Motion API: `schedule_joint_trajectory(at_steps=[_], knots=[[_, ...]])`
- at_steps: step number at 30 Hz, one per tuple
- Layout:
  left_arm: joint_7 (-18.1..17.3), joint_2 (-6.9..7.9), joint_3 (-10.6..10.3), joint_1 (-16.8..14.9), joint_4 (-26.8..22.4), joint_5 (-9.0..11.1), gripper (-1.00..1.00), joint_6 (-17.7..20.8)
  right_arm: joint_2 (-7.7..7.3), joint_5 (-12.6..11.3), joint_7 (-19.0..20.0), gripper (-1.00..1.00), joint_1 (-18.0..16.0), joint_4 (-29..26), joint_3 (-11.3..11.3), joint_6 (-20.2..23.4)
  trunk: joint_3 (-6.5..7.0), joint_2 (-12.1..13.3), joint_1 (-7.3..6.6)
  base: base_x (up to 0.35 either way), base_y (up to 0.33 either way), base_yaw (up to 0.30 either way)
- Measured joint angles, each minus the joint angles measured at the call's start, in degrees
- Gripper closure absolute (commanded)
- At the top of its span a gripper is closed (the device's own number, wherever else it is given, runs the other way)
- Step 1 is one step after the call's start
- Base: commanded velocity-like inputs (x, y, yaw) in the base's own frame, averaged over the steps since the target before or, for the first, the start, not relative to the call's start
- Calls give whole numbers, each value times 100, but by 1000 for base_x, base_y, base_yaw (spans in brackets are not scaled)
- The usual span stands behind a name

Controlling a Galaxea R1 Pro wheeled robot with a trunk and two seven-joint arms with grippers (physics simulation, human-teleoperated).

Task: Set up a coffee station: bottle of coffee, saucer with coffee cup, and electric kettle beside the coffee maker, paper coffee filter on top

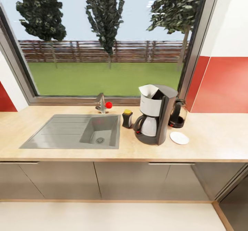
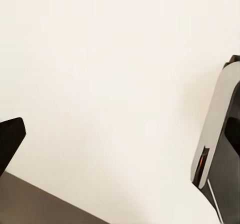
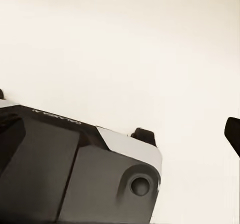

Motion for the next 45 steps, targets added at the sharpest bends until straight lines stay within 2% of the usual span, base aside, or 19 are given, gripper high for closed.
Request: schedule_joint_trajectory(at_steps=[1, 3, 4, 5, 6, 8, 11, 14, 17, 23, 29, 32, 34, 35, 37, 40, 45], knots=[[-1, -1, 0, 0, 0, 0, -100, 0, 1, 253, 0, -100, 11, -1, -148, 0, 0, 0, 0, 0, 305, 0], [-7, -2, 0, 0, 0, 0, -100, -1, -2, 1178, 3, -100, 43, -1, -656, -1, 0, 0, 0, 0, 305, 0], [-8, -2, 0, 0, 0, 0, -100, -3, -3, 1430, 5, -100, 48, -1, -758, -1, 0, 0, 0, 0, 305, 0], [-10, -3, 0, 0, 0, 0, -100, -5, -4, 1946, 5, -100, 56, -1, -910, -1, 0, 0, 0, 0, 305, 0], [-11, -3, 0, 0, 2, 0, -100, -6, -5, 2213, 5, -100, 59, -1, -973, -1, 0, 0, 0, 0, 305, 0], [-13, -1, 0, 0, 1, 0, -100, -8, -23, 3093, 8, -100, 75, -1, -1138, -1, 0, 0, 0, 0, 304, 0], [-14, 8, 6, 0, 0, 2, -100, -14, -71, 3649, 11, -100, 86, -5, -1227, 1, 0, 0, 0, 0, 302, 0], [-13, 23, 49, 0, 1, 18, -100, -16, -184, 3811, 12, -100, 90, -13, -1248, -2, 0, 0, 0, 0, 301, 0], [-11, 31, 102, 0, 0, 26, -100, -16, -241, 3872, 12, -100, 91, -8, -1250, -1, 0, 0, 0, 0, 301, 0], [-4, 46, 153, 0, 0, 33, -100, -16, -256, 3885, 22, -100, 98, -4, -1254, 0, 0, 0, 0, 0, 301, 0], [43, 62, 162, 0, 0, 114, -100, -17, -104, 3827, 16, -100, 140, -30, -1321, -29, 0, 0, 0, 0, 302, 0], [48, 66, 156, 0, 0, 258, -100, -17, -72, 3442, 3, -100, 143, -35, -1702, -54, 0, 0, 0, 0, 303, 0], [50, 67, 154, 0, 3, 365, -100, -17, -64, 2829, 1, -100, 144, -31, -2176, -58, 0, 0, 0, 0, 303, 0], [50, 67, 153, 0, 5, 387, -100, -17, -64, 2669, 1, -100, 144, -30, -2276, -58, 0, 0, 0, 0, 303, 0], [50, 62, 152, 0, 4, 452, -100, -18, -66, 2182, 13, -100, 144, -27, -2523, -56, 0, 0, 0, 0, 303, 0], [49, 60, 152, 0, 2, 488, -100, -20, -66, 1908, 24, -100, 144, -25, -2645, -62, 0, 0, 0, 0, 303, 0], [49, 59, 152, 0, 1, 503, -100, -20, -75, 1797, 29, -100, 144, -25, -2700, -64, 0, 0, 0, 0, 304, 0]])
